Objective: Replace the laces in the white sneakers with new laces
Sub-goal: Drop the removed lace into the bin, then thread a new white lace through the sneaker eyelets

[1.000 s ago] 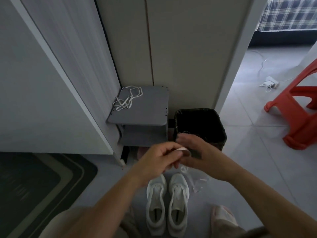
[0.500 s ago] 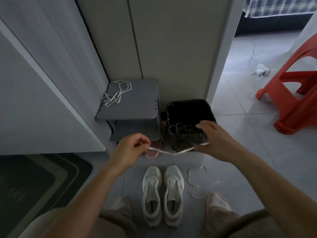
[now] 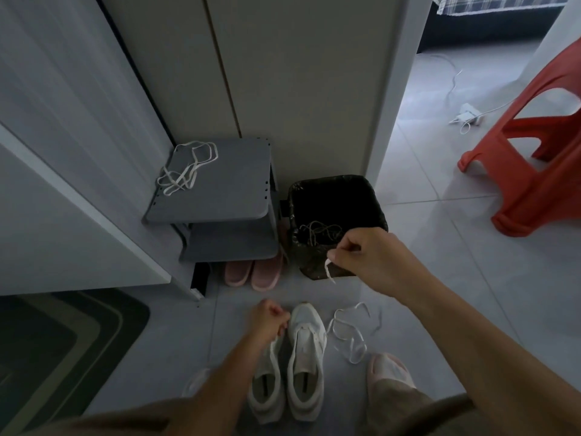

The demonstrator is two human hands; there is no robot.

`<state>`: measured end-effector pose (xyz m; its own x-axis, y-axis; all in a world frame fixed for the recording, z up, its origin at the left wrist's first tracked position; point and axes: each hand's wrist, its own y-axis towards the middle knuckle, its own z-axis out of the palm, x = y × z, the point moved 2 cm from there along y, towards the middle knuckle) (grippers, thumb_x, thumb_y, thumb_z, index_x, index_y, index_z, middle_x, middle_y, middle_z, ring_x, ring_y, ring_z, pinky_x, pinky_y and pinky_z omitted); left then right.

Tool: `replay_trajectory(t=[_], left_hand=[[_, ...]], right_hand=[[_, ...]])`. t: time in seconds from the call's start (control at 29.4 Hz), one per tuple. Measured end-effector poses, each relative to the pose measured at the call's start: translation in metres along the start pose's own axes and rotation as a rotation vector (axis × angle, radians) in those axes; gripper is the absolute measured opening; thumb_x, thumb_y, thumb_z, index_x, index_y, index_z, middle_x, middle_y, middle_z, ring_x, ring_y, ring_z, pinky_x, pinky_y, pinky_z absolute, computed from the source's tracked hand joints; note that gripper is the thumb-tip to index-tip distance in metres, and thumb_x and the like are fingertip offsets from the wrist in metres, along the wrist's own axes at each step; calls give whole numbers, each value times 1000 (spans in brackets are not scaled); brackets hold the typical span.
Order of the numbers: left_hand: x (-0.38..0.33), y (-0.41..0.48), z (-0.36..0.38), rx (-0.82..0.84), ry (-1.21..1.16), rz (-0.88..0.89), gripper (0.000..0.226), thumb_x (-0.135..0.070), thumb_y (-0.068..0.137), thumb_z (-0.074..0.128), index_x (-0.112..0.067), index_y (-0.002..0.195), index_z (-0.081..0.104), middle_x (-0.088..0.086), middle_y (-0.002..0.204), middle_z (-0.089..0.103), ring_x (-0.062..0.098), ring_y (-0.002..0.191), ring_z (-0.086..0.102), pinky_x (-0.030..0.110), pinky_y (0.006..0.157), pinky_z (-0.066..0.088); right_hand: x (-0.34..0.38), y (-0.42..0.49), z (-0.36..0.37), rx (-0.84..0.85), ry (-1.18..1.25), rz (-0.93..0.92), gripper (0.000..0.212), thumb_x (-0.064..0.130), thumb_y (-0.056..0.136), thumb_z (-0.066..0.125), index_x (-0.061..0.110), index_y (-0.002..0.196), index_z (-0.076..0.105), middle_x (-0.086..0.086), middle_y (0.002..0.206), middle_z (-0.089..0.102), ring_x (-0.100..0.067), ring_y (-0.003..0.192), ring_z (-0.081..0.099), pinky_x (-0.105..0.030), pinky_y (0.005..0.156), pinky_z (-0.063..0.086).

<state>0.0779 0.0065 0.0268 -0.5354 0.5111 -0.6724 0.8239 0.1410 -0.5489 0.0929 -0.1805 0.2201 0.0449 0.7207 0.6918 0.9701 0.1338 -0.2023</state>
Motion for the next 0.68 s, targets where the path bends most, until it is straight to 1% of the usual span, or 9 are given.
replay_trajectory(t=[0.03, 0.07, 0.14, 0.17, 0.27, 0.37, 0.44, 0.54, 0.68], left_hand=[[18, 5, 16, 39, 152, -25, 21, -15, 88, 59, -13, 70, 49, 4, 62, 57, 6, 47, 53, 26, 55, 48], [34, 10, 32, 84, 264, -36, 15, -21, 90, 56, -11, 80, 54, 8, 75, 63, 13, 65, 60, 30, 71, 50], [57, 18, 56, 100, 390, -76, 35, -32, 93, 50, -6, 116, 53, 12, 114, 62, 23, 106, 58, 33, 96, 42], [66, 22, 65, 96, 429, -96, 42, -36, 93, 48, -7, 124, 49, 10, 122, 58, 24, 114, 54, 34, 101, 37], [88, 27, 84, 110, 582, -118, 40, -40, 93, 46, -12, 120, 54, 8, 122, 59, 24, 114, 54, 36, 103, 37], [100, 29, 91, 158, 686, -48, 37, -32, 96, 37, -11, 119, 57, 10, 125, 57, 27, 118, 50, 38, 105, 35], [95, 30, 89, 116, 617, -52, 37, -32, 98, 33, -14, 119, 56, 8, 128, 55, 25, 121, 47, 39, 108, 30], [79, 22, 82, 107, 479, -2, 30, -22, 98, 36, -9, 115, 57, 12, 122, 58, 26, 114, 53, 34, 100, 37], [37, -16, 44, 91, 228, 152, 14, -9, 92, 43, -8, 96, 56, 13, 92, 60, 25, 84, 60, 35, 78, 52]], right_hand=[[0, 2, -2, -7, 23, 18, 20, 33, 87, 59, 15, 80, 64, 4, 71, 61, -8, 63, 53, -23, 59, 42], [0, 5, -3, -17, 37, 24, 18, 32, 87, 59, 17, 80, 65, 4, 73, 62, -9, 65, 54, -24, 61, 44], [1, 6, -5, -47, 56, 28, 17, 31, 89, 56, 18, 82, 64, 4, 74, 62, -10, 67, 56, -23, 62, 46], [1, 8, -6, -52, 73, 33, 16, 30, 90, 55, 18, 82, 63, 4, 73, 61, -9, 65, 56, -22, 60, 46], [2, 13, -5, -30, 183, 46, 16, 19, 93, 50, 18, 79, 58, 6, 65, 62, -4, 52, 57, -15, 50, 48], [3, 15, -2, 17, 257, 65, 15, 8, 92, 46, 15, 82, 55, 4, 67, 66, -1, 49, 57, -12, 47, 48], [3, 16, -1, 15, 257, 58, 16, 6, 91, 45, 17, 83, 54, 5, 69, 67, 0, 49, 56, -12, 46, 44], [-1, 20, -2, -26, 318, 90, 21, 4, 88, 46, 21, 85, 57, 7, 69, 65, -2, 53, 50, -17, 55, 40], [2, 16, 1, 10, 265, 86, 12, 8, 86, 56, 18, 90, 60, 4, 76, 60, -8, 70, 52, -18, 60, 38]])
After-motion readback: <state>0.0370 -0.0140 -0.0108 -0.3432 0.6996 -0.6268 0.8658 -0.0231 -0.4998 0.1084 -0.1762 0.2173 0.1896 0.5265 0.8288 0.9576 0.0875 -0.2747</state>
